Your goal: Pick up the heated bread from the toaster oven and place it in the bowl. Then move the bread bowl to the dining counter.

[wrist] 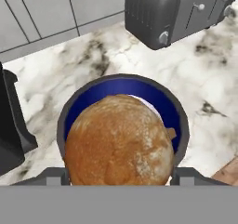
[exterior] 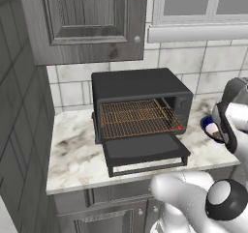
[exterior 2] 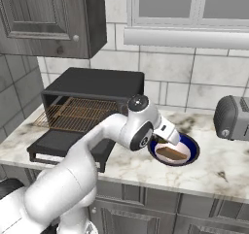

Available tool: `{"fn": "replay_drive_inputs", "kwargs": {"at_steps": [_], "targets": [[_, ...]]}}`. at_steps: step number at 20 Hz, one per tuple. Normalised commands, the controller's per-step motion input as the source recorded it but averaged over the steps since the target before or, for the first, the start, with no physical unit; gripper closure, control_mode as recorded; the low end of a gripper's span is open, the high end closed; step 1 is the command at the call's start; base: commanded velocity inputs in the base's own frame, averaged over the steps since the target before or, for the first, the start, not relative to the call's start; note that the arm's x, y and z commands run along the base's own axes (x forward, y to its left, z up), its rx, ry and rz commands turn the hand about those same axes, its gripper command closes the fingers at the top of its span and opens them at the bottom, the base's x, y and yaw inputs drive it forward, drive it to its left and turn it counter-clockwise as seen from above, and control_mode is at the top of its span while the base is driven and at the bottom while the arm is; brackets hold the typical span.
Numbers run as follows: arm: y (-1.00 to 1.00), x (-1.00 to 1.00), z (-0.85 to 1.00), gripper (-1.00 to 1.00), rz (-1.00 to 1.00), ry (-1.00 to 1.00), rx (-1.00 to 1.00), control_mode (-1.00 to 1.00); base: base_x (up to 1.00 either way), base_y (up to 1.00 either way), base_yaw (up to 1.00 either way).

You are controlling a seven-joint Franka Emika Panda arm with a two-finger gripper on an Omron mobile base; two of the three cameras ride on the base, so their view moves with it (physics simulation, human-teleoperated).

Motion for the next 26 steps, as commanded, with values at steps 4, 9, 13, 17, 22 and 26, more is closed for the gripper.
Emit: {"fn": "replay_drive_inputs", "kwargs": {"at_steps": [4, 9, 13, 17, 22, 26], "targets": [[-0.14, 0.53, -0.14, 1.0, 0.0, 0.01, 0.0, -1.0, 0.0, 0.0, 0.0], [-0.01, 0.16, -0.39, 1.0, 0.0, 0.0, 0.0, -1.0, 0.0, 0.0, 0.0], [-0.04, 0.2, -0.49, 1.0, 0.0, 0.0, 0.0, -1.0, 0.0, 0.0, 0.0], [-0.08, 0.38, -0.4, 1.0, 0.0, 0.0, 0.0, -1.0, 0.0, 0.0, 0.0], [-0.07, 0.59, -0.34, -1.0, 0.0, 0.0, 0.0, -1.0, 0.0, 0.0, 0.0], [-0.07, 0.47, -0.2, -1.0, 0.0, -0.03, 0.0, -1.0, 0.0, 0.0, 0.0]]}}
